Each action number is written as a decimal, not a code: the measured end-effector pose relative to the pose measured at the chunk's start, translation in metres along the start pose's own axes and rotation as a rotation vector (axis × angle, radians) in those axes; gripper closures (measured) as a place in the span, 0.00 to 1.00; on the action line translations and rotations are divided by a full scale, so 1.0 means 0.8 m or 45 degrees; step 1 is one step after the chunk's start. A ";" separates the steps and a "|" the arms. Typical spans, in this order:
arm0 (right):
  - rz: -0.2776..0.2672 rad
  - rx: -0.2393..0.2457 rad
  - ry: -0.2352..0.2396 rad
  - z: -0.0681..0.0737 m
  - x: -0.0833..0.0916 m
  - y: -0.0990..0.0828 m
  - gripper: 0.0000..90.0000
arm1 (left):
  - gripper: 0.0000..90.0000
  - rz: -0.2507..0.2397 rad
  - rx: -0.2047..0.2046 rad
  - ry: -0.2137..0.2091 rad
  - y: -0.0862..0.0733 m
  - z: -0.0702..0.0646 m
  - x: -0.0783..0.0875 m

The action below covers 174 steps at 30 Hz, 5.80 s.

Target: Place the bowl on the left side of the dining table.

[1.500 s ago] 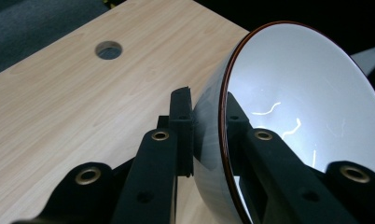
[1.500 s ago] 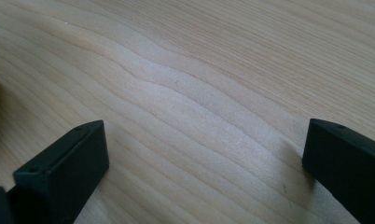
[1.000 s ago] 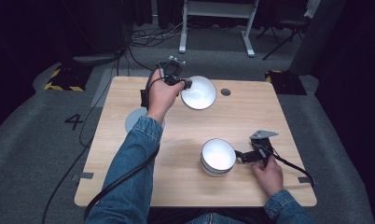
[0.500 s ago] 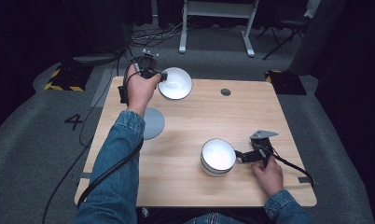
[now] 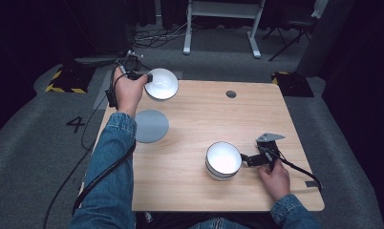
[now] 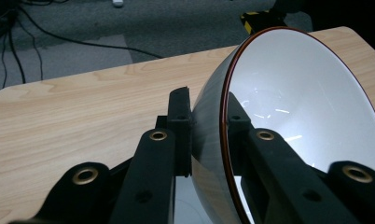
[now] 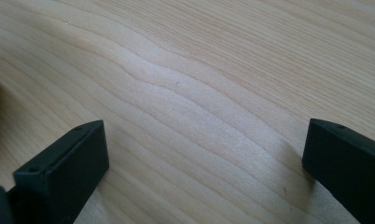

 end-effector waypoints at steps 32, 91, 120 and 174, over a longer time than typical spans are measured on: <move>0.001 0.005 -0.004 -0.001 0.000 0.000 0.01 | 0.87 0.135 0.234 0.050 -0.090 0.073 -0.036; -0.003 0.000 0.002 0.000 0.000 0.001 0.01 | 0.89 0.267 0.373 -0.031 -0.167 0.099 -0.053; -0.002 0.007 -0.002 -0.001 -0.001 0.000 0.01 | 0.45 0.031 0.152 0.026 -0.136 0.089 -0.011; 0.000 0.006 -0.001 0.000 0.000 0.000 0.01 | 0.37 0.133 -0.795 -0.539 -0.168 -0.235 0.025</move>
Point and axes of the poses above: each handheld gripper's, and its own axes: x roughly backward along the jaws, y roughly out of its top, z roughly to its left, the point moved 8 cm from there along -x, roughly forward along the jaws, and after that the axes turned 12 degrees about -y, right-handed, at the moved point
